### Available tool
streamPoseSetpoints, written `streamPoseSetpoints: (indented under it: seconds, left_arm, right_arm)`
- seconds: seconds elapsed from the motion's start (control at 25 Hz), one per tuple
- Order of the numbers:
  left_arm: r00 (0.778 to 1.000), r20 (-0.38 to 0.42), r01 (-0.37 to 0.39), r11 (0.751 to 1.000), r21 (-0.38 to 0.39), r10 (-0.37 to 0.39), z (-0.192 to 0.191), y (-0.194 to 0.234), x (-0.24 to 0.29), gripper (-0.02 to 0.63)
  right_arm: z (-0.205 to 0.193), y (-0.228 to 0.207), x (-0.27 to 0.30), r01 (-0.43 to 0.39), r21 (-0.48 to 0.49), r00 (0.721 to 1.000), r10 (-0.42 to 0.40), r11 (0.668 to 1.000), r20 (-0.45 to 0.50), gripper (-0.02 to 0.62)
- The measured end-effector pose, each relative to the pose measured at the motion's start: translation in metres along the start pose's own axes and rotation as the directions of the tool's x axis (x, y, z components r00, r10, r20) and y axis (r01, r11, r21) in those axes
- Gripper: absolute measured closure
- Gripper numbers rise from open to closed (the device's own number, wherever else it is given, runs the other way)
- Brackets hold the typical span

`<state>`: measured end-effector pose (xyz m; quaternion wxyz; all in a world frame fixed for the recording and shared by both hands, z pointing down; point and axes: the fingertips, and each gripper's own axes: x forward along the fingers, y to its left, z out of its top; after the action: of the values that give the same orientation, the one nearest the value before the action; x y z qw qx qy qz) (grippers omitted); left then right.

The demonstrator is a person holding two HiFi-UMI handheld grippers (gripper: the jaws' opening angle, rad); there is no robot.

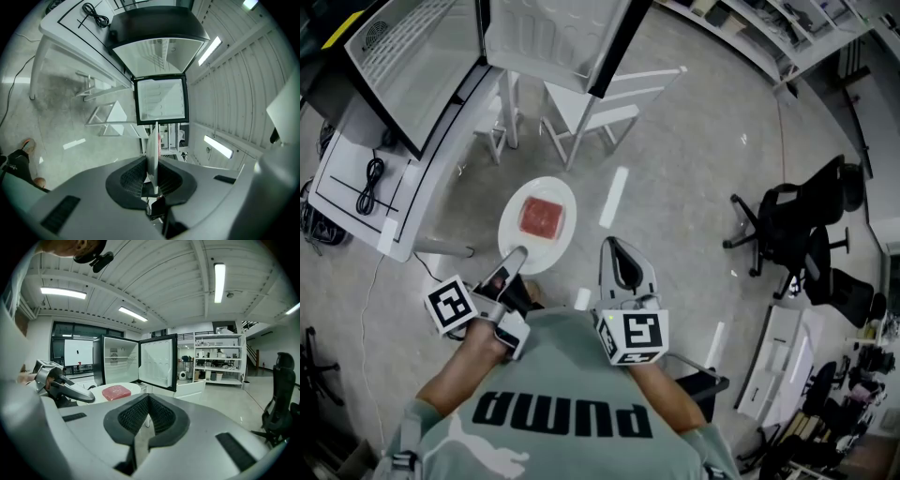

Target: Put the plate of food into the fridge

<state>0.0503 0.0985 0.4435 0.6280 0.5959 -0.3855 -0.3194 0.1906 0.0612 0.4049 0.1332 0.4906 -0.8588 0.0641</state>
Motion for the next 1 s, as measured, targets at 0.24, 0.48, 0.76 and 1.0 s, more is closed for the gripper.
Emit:
streamPoseSetpoints:
  seconds: [0.24,0.48,0.76,1.0]
  left_arm:
    - [0.999,0.034,0.003,1.000,-0.005,-0.003,0.035,0.002,-0.010,0.569]
    - [0.996,0.089,0.004,1.000,-0.009,-0.003,0.062,-0.001,-0.009,0.569]
    - [0.983,0.184,-0.008,1.000,-0.006,0.009,0.088,-0.004,0.004,0.569]
    - [0.966,0.257,-0.017,1.000,0.001,0.016,0.104,-0.014,0.021,0.569]
  right_arm:
    - [0.010,0.024,0.028,-0.029,-0.020,1.000,0.029,0.999,0.002,0.591]
    - [0.024,0.035,0.060,-0.084,-0.034,0.996,0.084,0.996,0.009,0.591]
    - [0.036,0.036,0.105,-0.190,-0.047,0.981,0.191,0.981,0.016,0.591]
    - [0.049,0.028,0.138,-0.264,-0.056,0.964,0.266,0.963,0.024,0.591]
